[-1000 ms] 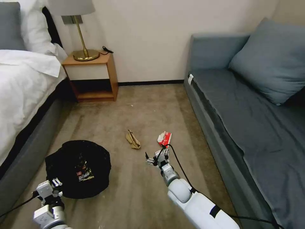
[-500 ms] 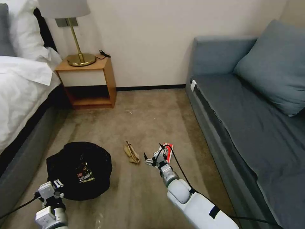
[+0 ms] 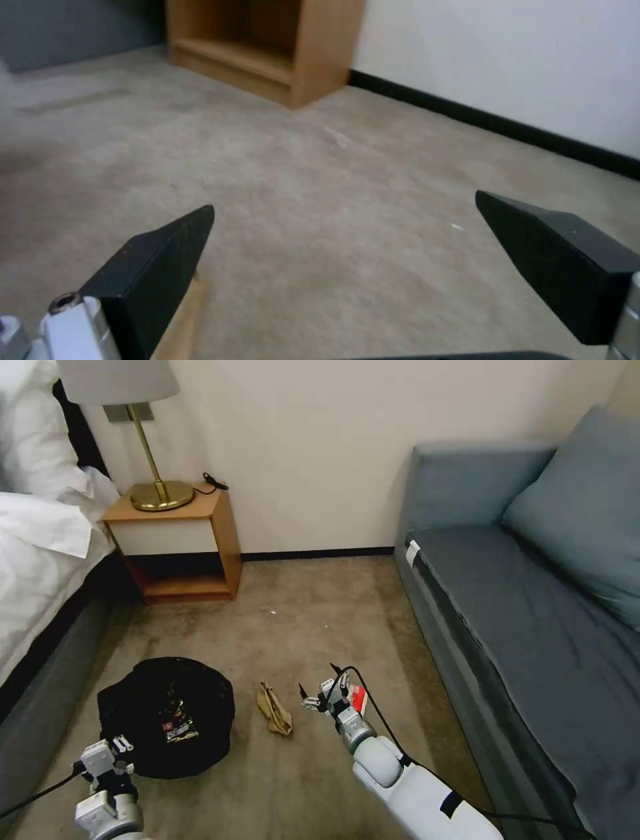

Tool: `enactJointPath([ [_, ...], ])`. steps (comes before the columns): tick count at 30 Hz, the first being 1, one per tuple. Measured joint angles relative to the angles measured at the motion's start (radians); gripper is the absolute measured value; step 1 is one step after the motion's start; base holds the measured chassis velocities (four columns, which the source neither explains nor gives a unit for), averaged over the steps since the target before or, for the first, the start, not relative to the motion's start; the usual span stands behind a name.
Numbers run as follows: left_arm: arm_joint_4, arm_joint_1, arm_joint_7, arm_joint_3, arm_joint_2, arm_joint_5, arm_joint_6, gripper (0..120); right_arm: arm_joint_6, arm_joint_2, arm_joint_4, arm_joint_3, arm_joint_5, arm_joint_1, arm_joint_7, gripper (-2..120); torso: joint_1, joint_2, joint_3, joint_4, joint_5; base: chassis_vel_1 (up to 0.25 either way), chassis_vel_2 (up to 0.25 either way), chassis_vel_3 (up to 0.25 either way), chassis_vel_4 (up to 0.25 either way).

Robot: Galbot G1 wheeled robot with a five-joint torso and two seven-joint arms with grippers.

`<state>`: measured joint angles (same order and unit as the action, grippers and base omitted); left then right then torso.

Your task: Pick up the trash bin, then pick up the garbage on the floor and place it into the trash bin.

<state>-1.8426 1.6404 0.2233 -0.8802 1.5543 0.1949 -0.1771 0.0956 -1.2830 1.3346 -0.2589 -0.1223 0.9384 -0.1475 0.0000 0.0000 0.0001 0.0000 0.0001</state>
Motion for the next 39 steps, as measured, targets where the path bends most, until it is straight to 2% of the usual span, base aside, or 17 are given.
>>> enactJointPath([
  [6, -0.003, 0.002, 0.0, -0.004, -0.002, 0.0, 0.0, 3, -0.031, 0.031, 0.052, -0.031, -0.101, -0.021, 0.118, 100, 0.0, 0.0, 0.0, -0.0002, -0.0002, -0.067, 0.056, 0.061, -0.063],
  [9, -0.003, 0.008, 0.0, -0.01, -0.005, 0.001, 0.0, 3, -0.162, 0.025, 0.079, -0.064, -0.149, -0.065, 0.151, 100, 0.0, 0.0, 0.0, 0.0, -0.0002, 0.0, 0.0, 0.0, 0.0],
  [10, -0.003, 0.008, 0.0, -0.01, -0.005, 0.001, 0.0, 3, -0.162, 0.025, 0.079, -0.064, -0.149, -0.065, 0.151, 100, 0.0, 0.0, 0.0, 0.0, -0.0002, 0.0, 0.0, 0.0, 0.0],
  [13, -0.003, 0.015, 0.0, -0.023, -0.014, 0.007, 0.0, 3, -0.324, -0.013, 0.085, -0.091, -0.192, -0.12, 0.154, 100, 0.0, 0.0, 0.0, 0.0, -0.0004, 0.0, 0.0, 0.0, 0.0],
  [15, -0.003, 0.015, 0.0, -0.024, -0.015, 0.007, 0.0, 3, -0.335, -0.018, 0.083, -0.093, -0.194, -0.125, 0.154, 100, 0.0, 0.0, 0.0, 0.0, -0.0004, 0.0, 0.0, 0.0, 0.0],
  [16, -0.003, 0.021, 0.0, -0.033, -0.026, 0.013, 0.001, 3, -0.4, -0.053, 0.057, -0.107, -0.199, -0.157, 0.153, 100, 0.0, 0.0, 0.0, 0.0, -0.0003, 0.0, 0.0, 0.0, 0.0],
  [18, -0.005, 0.032, 0.0, -0.04, -0.04, 0.018, 0.001, 3, -0.447, -0.088, 0.013, -0.125, -0.19, -0.187, 0.149, 100, 0.0, 0.0, 0.0, 0.0, -0.0003, 0.0, 0.0, 0.0, 0.0],
  [23, -0.016, 0.052, 0.0, -0.05, -0.058, 0.028, 0.001, 3, -0.5, -0.156, -0.098, -0.153, -0.178, -0.232, 0.149, 100, 0.0, 0.0, 0.0, 0.0001, -0.0002, 0.0, 0.0, 0.0, 0.0],
  [26, -0.024, 0.057, 0.0, -0.051, -0.057, 0.032, -0.001, 3, -0.53, -0.208, -0.198, -0.155, -0.18, -0.251, 0.149, 100, 0.0, 0.0, 0.0, 0.0001, -0.0003, 0.0, 0.0, 0.0, 0.0],
  [30, -0.024, 0.058, 0.0, -0.049, -0.048, 0.032, -0.005, 3, -0.542, -0.239, -0.26, -0.147, -0.184, -0.257, 0.152, 100, 0.0, 0.0, 0.0, 0.0, -0.0003, 0.0, 0.0, 0.0, 0.0],
  [33, -0.023, 0.057, 0.0, -0.046, -0.031, 0.03, -0.009, 3, -0.539, -0.275, -0.348, -0.144, -0.137, -0.259, 0.172, 100, 0.0, 0.0, 0.0, 0.0, -0.0003, 0.0, 0.0, 0.0, 0.0],
  [39, -0.024, 0.057, 0.0, -0.045, -0.026, 0.029, -0.01, 3, -0.522, -0.305, -0.425, -0.147, -0.043, -0.259, 0.189, 100, 0.0, 0.0, 0.0, 0.0, -0.0002, 0.0, 0.0, 0.0, 0.0],
])
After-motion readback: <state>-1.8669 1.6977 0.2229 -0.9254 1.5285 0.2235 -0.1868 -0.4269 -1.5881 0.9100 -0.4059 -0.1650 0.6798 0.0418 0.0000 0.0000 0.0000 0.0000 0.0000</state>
